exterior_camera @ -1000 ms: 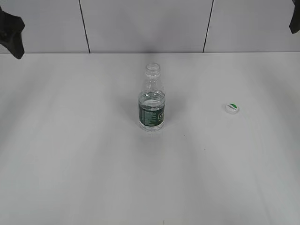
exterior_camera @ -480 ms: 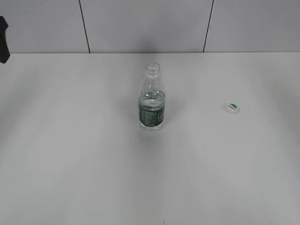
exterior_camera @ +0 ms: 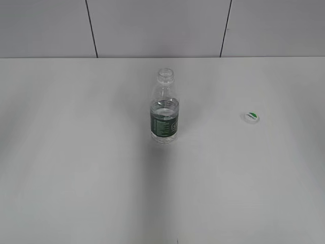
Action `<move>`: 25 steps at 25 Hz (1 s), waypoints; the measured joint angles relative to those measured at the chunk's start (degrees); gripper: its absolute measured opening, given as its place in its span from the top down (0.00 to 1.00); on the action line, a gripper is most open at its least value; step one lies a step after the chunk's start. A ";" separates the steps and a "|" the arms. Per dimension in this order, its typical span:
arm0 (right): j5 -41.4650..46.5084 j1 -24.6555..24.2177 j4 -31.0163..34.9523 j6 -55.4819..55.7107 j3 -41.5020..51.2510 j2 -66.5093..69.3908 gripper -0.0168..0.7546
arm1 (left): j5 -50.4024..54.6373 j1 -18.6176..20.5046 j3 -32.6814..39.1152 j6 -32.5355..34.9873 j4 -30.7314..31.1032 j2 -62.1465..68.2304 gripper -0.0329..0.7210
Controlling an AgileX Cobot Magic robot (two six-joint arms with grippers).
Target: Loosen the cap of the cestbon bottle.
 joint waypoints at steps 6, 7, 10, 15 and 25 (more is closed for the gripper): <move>0.05 0.00 -0.04 1.72 6.76 -10.75 0.24 | 0.06 0.00 8.73 0.00 0.00 -8.87 0.25; 0.05 0.00 -0.04 1.78 7.99 -12.29 0.24 | 0.06 0.00 10.10 0.00 0.00 -10.45 0.25; 0.05 0.00 -0.04 2.99 12.85 -17.75 0.24 | 0.06 0.00 13.77 0.00 -0.30 -15.26 0.25; 0.13 0.00 -0.32 4.73 23.26 -28.75 0.24 | 0.06 0.00 18.44 0.00 -0.89 -24.62 0.25; 0.17 0.00 -0.60 5.97 35.78 -44.47 0.24 | 0.10 0.00 26.12 0.00 -1.74 -46.97 0.25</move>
